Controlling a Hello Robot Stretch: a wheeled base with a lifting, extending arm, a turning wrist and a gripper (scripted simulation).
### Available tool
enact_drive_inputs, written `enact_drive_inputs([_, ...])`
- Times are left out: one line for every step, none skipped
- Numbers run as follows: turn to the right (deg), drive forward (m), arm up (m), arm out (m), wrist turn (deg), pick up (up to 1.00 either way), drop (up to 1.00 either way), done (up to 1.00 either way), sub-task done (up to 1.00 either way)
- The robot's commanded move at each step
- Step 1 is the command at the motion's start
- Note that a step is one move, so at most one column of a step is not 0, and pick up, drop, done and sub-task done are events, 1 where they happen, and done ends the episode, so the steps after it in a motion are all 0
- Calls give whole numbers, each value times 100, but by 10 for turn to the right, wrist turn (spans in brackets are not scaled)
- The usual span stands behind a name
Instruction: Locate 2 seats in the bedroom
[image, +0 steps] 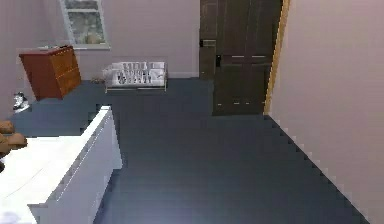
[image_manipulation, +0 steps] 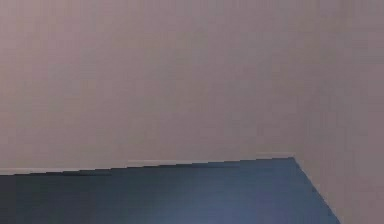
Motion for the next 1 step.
enact_drive_inputs([0,100,0,0,0,0,0,0,0])
